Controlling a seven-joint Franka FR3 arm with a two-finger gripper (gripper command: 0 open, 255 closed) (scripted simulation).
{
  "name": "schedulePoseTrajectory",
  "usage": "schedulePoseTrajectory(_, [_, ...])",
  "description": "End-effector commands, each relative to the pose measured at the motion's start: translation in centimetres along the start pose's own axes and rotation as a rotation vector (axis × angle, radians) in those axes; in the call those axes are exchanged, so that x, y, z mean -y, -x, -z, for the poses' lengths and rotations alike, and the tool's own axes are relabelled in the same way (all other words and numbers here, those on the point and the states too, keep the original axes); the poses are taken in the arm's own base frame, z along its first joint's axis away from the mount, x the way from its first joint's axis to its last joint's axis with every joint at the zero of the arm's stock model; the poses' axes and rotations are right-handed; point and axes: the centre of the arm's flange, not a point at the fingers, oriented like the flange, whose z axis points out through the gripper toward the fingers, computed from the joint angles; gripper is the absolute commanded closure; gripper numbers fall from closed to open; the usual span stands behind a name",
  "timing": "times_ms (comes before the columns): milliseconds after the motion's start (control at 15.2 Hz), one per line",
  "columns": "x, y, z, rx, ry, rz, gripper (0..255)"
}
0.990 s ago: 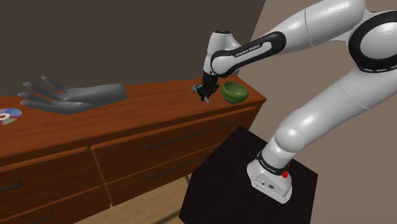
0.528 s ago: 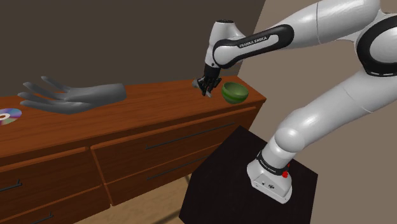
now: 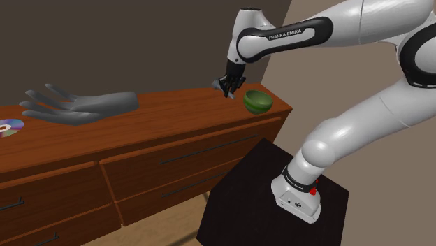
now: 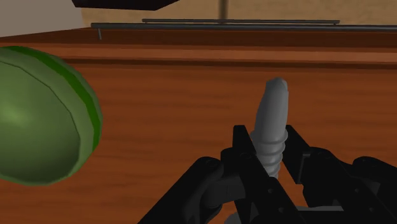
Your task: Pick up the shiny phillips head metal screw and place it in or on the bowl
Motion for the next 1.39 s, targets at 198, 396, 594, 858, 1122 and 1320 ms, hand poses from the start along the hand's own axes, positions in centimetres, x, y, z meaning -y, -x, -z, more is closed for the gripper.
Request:
schedulePoseTrajectory(198, [-2.8,0.0,1.1,0.000,0.000,0.000,255])
schedulePoseTrajectory(396, [-6.7,0.1,0.9,0.000,0.000,0.000,255])
schedulePoseTrajectory(594, [-10.7,0.2,0.7,0.000,0.000,0.000,255])
schedulePoseTrajectory(858, [-15.9,0.3,0.5,0.000,0.000,0.000,255])
schedulePoseTrajectory(1122, [-21.2,0.4,0.3,0.000,0.000,0.000,255])
schedulePoseTrajectory(1320, [-24.9,0.5,0.1,0.000,0.000,0.000,255])
